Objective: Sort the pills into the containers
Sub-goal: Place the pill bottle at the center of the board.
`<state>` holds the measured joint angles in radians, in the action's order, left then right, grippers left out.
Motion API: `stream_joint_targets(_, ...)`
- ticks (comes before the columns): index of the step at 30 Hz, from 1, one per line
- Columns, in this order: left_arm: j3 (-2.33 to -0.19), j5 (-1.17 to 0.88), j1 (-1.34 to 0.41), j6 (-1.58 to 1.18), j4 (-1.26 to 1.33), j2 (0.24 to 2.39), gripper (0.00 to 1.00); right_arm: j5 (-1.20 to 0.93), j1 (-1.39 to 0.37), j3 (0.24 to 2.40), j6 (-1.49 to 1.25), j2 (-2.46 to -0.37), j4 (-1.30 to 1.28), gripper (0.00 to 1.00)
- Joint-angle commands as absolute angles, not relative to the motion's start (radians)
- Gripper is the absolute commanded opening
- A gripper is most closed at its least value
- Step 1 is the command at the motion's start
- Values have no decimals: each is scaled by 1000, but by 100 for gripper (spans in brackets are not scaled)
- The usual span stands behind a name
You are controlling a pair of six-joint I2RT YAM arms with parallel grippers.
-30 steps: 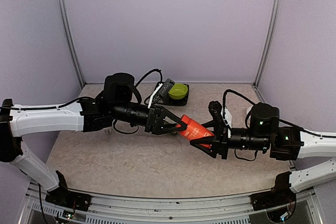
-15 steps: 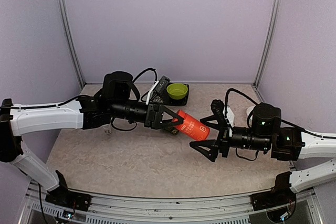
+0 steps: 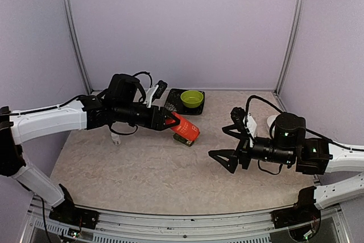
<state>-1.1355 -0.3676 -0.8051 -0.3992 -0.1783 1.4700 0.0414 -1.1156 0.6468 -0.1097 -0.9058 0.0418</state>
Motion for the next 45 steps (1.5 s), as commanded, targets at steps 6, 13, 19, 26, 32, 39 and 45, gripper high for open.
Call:
stream_joint_targets(6,-1155,-245,-697,-299,-275,1469,46,62,-1105,629,-117,-898,19,100)
stream_joint_targets(13,-1172,-180,-601,-255,-329,1502,45,62,-1105,626,-121,-893,7,100)
stream_joint_targets(19,-1188,-88,-554,-238,-369,1535,45,62,-1105,628,-121,-893,2,100)
stream_joint_targets(26,-1212,-14,-524,-231,-402,1578,45,61,-1104,626,-121,-894,2,100)
stream_joint_targets(32,-1242,118,-509,-222,-453,1617,45,62,-1103,610,-124,-890,13,100)
stream_joint_targets(39,-1273,117,-479,-226,-451,1641,44,62,-1102,625,-128,-902,5,100)
stream_joint_targets(45,-1300,144,-469,-213,-477,1664,44,62,-1101,615,-137,-884,2,100)
